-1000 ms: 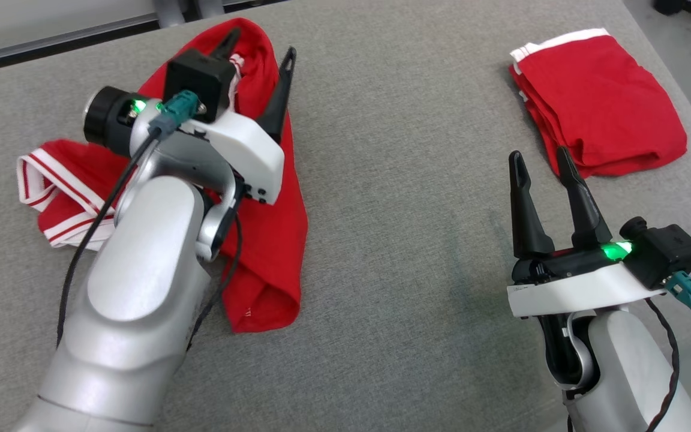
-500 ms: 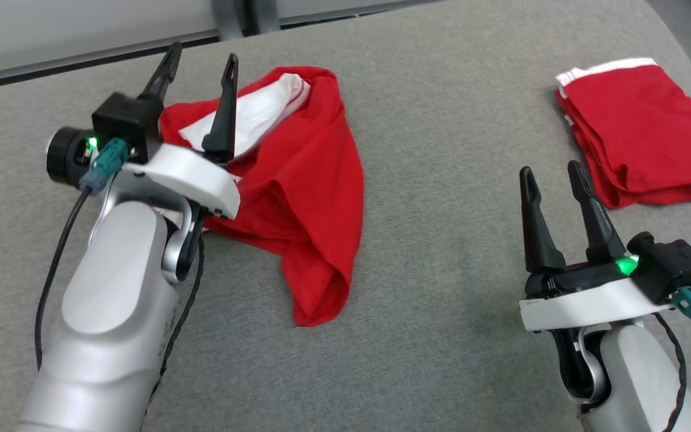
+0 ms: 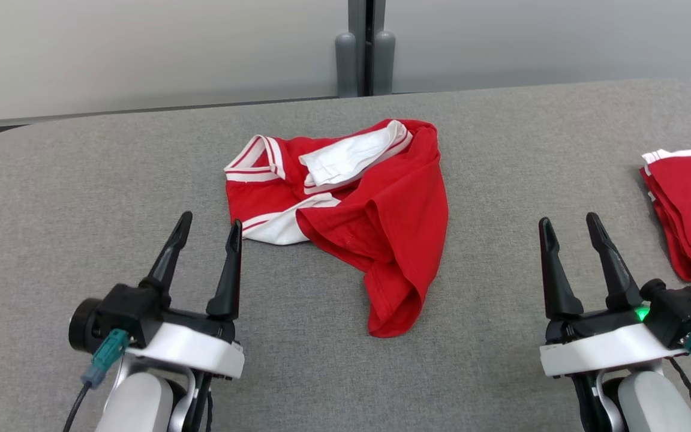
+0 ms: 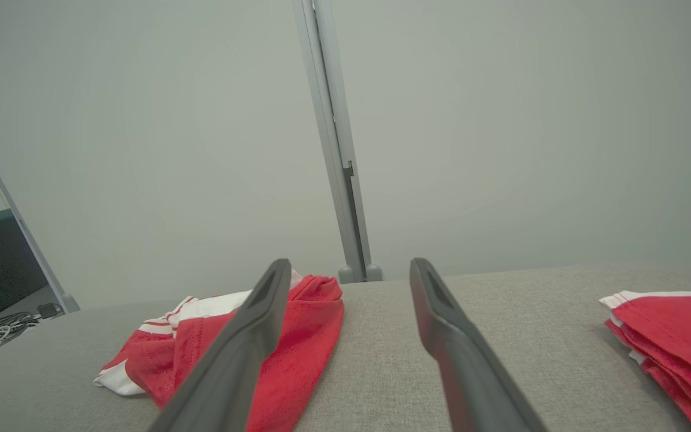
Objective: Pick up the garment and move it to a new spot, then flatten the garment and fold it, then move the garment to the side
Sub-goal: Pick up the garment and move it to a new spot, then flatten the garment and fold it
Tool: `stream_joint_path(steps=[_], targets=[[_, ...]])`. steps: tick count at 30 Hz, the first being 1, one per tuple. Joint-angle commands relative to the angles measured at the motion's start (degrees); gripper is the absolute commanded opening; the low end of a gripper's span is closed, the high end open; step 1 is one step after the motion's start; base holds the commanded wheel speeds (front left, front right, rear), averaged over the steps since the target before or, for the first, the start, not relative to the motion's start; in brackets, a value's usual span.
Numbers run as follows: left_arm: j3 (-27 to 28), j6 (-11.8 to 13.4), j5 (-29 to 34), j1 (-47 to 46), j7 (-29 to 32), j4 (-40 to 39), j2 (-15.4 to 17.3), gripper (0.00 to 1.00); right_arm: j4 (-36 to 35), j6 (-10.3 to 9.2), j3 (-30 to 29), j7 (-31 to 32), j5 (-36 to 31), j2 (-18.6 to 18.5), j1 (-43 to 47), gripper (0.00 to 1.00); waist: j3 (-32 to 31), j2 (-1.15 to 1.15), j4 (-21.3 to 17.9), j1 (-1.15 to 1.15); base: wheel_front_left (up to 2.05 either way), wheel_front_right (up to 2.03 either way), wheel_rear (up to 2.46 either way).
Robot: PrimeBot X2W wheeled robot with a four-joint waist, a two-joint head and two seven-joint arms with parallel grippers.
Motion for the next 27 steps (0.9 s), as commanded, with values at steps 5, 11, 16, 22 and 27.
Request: stream_joint_path(steps=[5,11,16,22,27], targets=[[2.9,0.1,1.2,5.7,-0.1,-4.4,-2.2,1.00,0.1,0.00,0.6,0.0,-0.2,0.3,2.1,1.00,-2.6,0.00,1.9,0.00,0.00,0.00,0.00],[4.0,-1.0,2.5,6.8,-0.1,-5.3,-3.2,1.00,0.4,0.00,1.4,0.0,-0.6,0.2,2.2,1.00,-2.9,0.00,2.0,0.00,0.00,0.00,0.00],[5.7,-1.3,3.0,6.4,-0.1,-5.2,-3.6,1.00,0.6,0.00,1.6,0.0,-0.5,0.2,1.7,1.00,-2.9,0.00,1.9,0.00,0.00,0.00,0.00],[6.2,-1.8,3.7,7.3,-0.1,-5.0,-3.8,1.00,0.7,0.00,1.8,-0.1,-0.3,0.3,1.6,1.00,-2.8,0.00,1.8,0.00,0.00,0.00,0.00],[6.0,-2.0,3.5,7.0,-0.1,-4.6,-3.9,1.00,0.8,0.00,1.7,-0.1,-0.2,0.3,1.5,1.00,-2.8,0.00,1.8,0.00,0.00,0.00,0.00]])
